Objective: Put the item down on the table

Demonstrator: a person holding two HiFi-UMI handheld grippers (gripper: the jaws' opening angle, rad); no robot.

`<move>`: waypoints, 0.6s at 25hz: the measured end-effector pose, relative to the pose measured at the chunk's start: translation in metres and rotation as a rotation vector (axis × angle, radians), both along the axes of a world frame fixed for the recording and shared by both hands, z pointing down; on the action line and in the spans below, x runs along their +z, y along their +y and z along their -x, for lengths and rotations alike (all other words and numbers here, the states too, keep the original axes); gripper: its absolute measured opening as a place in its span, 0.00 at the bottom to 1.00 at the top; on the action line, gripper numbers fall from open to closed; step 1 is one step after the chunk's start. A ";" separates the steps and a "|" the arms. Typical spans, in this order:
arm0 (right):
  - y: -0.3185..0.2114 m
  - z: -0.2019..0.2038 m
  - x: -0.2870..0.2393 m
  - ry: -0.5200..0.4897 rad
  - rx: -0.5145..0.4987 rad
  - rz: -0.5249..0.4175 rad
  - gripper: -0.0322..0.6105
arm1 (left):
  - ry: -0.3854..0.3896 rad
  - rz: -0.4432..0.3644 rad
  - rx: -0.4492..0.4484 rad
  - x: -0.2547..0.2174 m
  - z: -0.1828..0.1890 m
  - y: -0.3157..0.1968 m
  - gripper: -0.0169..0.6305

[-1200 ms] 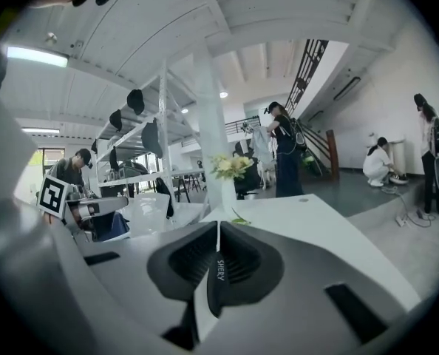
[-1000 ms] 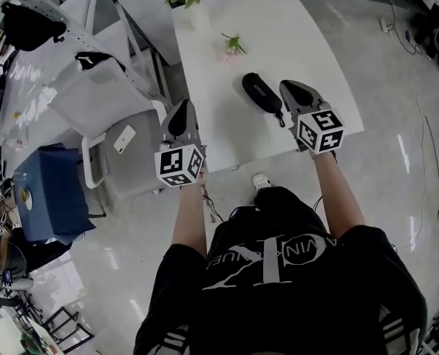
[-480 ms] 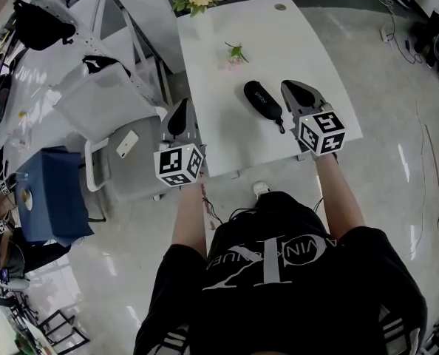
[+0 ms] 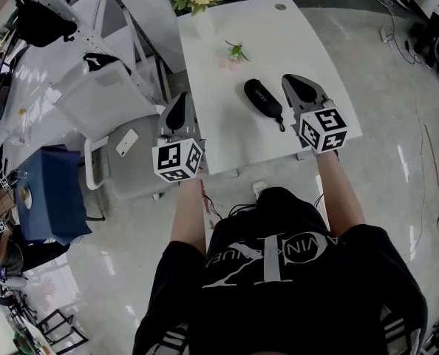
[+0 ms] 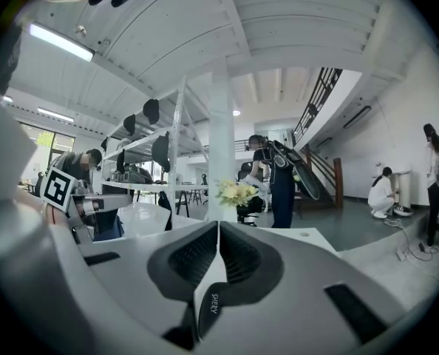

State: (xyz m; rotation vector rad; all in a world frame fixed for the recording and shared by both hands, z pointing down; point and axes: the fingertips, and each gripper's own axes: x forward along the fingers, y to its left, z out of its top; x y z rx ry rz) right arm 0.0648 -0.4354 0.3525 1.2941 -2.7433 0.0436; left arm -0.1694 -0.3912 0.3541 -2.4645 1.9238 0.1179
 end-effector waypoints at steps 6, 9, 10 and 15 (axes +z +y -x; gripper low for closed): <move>0.003 0.003 -0.003 0.000 -0.003 -0.021 0.08 | 0.000 -0.007 -0.010 -0.003 0.004 0.003 0.04; 0.006 0.004 -0.002 0.003 -0.005 -0.027 0.08 | 0.005 -0.007 -0.013 -0.002 0.005 0.004 0.04; 0.006 0.005 -0.002 0.005 -0.006 -0.028 0.08 | 0.004 -0.003 -0.015 -0.001 0.006 0.005 0.04; 0.010 0.007 -0.002 0.008 -0.012 -0.033 0.08 | -0.008 0.004 -0.023 -0.001 0.010 0.006 0.05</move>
